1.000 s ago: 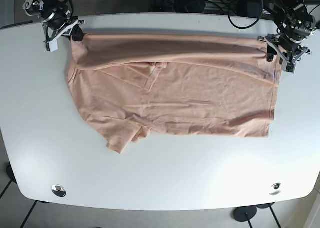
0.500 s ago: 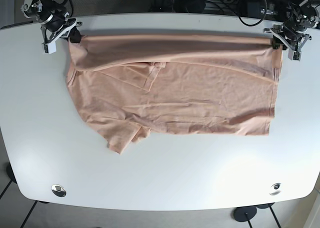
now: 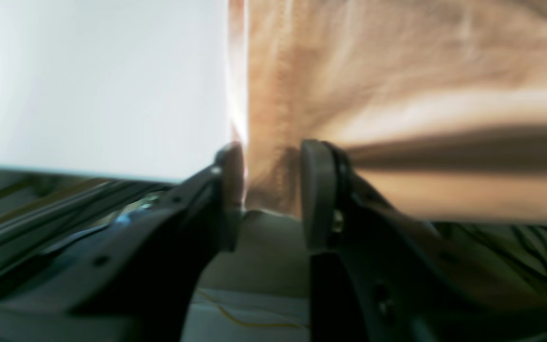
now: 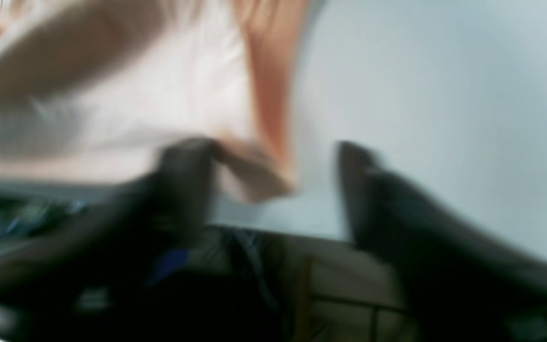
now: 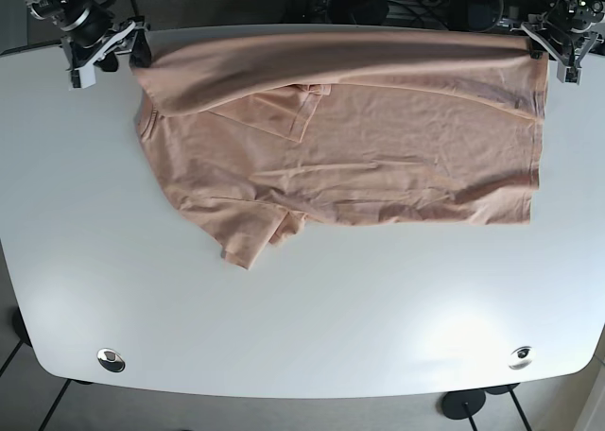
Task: Fold the T-shirt properly
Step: 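Pull the shirt edge with both grippers away from the hem to smooth it, then sweep the right gripper across the shirt body to flatten wrinkles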
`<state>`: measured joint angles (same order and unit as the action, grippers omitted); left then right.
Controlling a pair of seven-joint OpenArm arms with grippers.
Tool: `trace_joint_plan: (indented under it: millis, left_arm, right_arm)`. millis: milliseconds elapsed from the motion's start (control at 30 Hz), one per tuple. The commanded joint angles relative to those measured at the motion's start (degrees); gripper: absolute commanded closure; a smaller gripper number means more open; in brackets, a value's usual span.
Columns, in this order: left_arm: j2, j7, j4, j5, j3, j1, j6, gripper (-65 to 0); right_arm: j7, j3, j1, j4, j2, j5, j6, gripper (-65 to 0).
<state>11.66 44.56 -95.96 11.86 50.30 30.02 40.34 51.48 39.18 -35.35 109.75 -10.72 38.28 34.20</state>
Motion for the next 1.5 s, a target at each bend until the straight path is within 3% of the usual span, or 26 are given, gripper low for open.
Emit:
trace_joint_plan:
  millis: [33, 133, 200, 267, 400, 567, 667, 800, 900, 1100, 1267, 1500]
  left_arm:
    - [-0.01, -0.82, -3.86, 0.85, -0.41, -0.61, -0.34, -22.9]
    - [-0.63, -0.82, -6.59, 0.58, -1.03, -3.34, -0.34, -23.2]
    - [-0.63, -0.82, -6.94, 0.58, -1.73, -4.83, -0.34, -23.2]
    - [-0.63, -0.82, -6.85, 0.41, -3.84, -6.86, -0.34, -23.2]
    - [-0.63, -0.82, -6.85, 0.32, -7.62, -7.03, -0.34, -23.2]
    - [-0.63, -0.82, -6.76, 0.32, -8.24, -7.03, -0.34, -23.2]
    - [-0.63, -0.82, -6.59, 0.32, -8.06, -7.03, -0.34, -23.2]
    - [-0.63, -0.82, -6.50, 0.32, -7.97, -7.03, -0.34, -23.2]
    - [-0.63, -0.82, -6.50, 0.32, -7.97, -7.03, -0.34, -23.2]
    - [-0.63, -0.82, -6.41, 0.32, -8.06, -7.03, -0.34, -23.2]
    - [-0.63, -0.82, -6.41, 0.32, -8.24, -7.12, -0.34, -23.2]
    - [-0.54, -0.82, -5.18, 0.32, -8.24, -7.12, -0.34, -23.2]
  right_arm:
    - [-1.07, -0.19, 0.41, 2.55, -1.02, 1.15, 0.31, -60.7]
    - [-0.89, -0.89, 4.54, 2.82, -1.10, 1.06, 0.84, -61.5]
    - [-0.89, -5.90, 7.09, 2.64, -1.63, 0.88, 0.84, -60.1]
    - [-0.89, -15.22, 10.96, 2.47, -3.74, 0.88, 0.66, -57.9]
    - [-0.89, -32.80, 21.42, -3.86, -3.92, 0.88, 0.31, -50.7]
    - [-1.07, -48.63, 30.39, -11.60, -5.15, 0.62, 0.31, -47.4]
    - [-1.15, -54.17, 34.08, -13.45, -4.00, -6.68, 0.31, -47.4]
    - [-1.15, -54.61, 34.61, -13.89, -0.84, -16.70, 0.84, -47.4]
    - [-1.24, -54.78, 35.31, -14.15, 0.39, -20.57, 0.93, -47.4]
    - [-1.24, -54.87, 35.13, -14.15, 0.92, -20.74, 0.93, -47.1]
    - [-1.24, -54.87, 34.25, -13.89, 0.92, -20.48, 0.93, -28.1]
    - [-1.24, -59.09, 32.67, -13.53, 0.74, -20.57, 0.84, -27.7]
